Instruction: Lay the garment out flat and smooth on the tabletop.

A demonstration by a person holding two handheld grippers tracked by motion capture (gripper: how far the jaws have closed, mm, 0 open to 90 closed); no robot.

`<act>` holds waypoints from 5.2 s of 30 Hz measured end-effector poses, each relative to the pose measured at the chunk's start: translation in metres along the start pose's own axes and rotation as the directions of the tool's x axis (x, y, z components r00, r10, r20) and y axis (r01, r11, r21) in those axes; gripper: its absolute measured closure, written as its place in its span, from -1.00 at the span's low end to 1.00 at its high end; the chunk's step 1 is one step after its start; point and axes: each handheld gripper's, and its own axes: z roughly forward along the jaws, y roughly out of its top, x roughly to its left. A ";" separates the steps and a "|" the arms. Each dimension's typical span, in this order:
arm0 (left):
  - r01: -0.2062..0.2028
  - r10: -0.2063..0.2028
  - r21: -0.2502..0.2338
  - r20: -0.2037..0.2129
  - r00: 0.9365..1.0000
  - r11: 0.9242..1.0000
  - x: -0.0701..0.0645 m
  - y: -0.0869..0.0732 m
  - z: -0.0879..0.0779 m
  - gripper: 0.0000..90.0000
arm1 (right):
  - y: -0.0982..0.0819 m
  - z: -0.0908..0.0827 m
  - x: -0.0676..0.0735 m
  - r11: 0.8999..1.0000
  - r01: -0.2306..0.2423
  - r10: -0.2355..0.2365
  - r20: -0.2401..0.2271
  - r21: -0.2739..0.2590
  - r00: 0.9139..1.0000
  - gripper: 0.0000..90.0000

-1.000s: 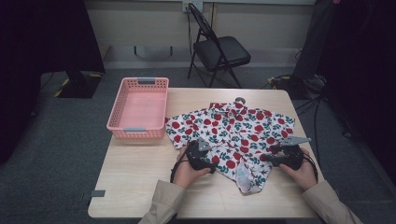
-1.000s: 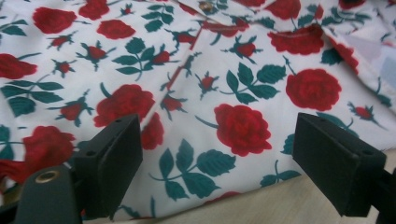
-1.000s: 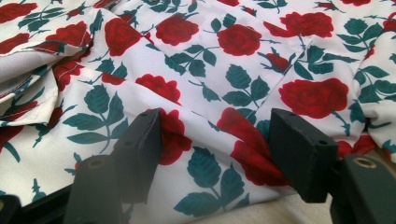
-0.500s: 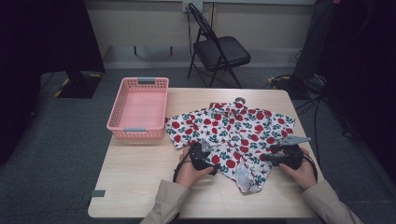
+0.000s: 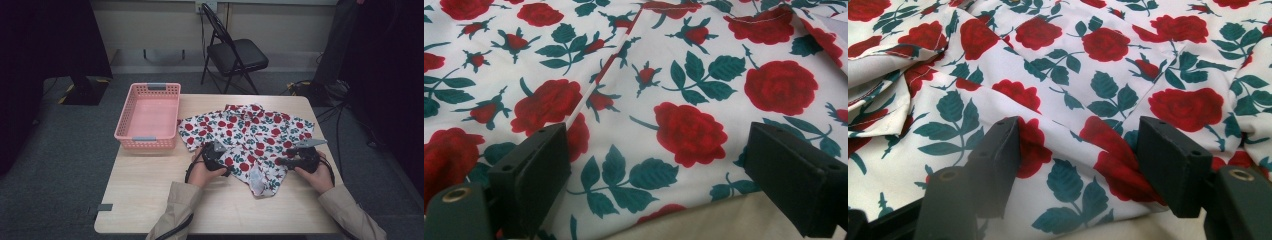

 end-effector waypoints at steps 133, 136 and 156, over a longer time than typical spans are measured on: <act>0.009 -0.009 -0.002 -0.016 1.000 1.000 0.000 0.000 0.000 -0.74 | -0.018 -0.072 0.023 0.999 0.010 -0.018 -0.179 -0.047 0.984 0.82; 0.008 -0.008 -0.002 -0.016 1.000 1.000 0.001 0.000 0.000 -0.74 | -0.021 -0.076 0.022 0.999 0.005 -0.014 -0.183 -0.049 0.983 0.82; 0.007 -0.007 -0.001 -0.012 1.000 1.000 0.001 0.000 0.000 -0.74 | -0.032 -0.086 0.025 0.999 0.008 -0.017 -0.195 -0.048 0.981 0.82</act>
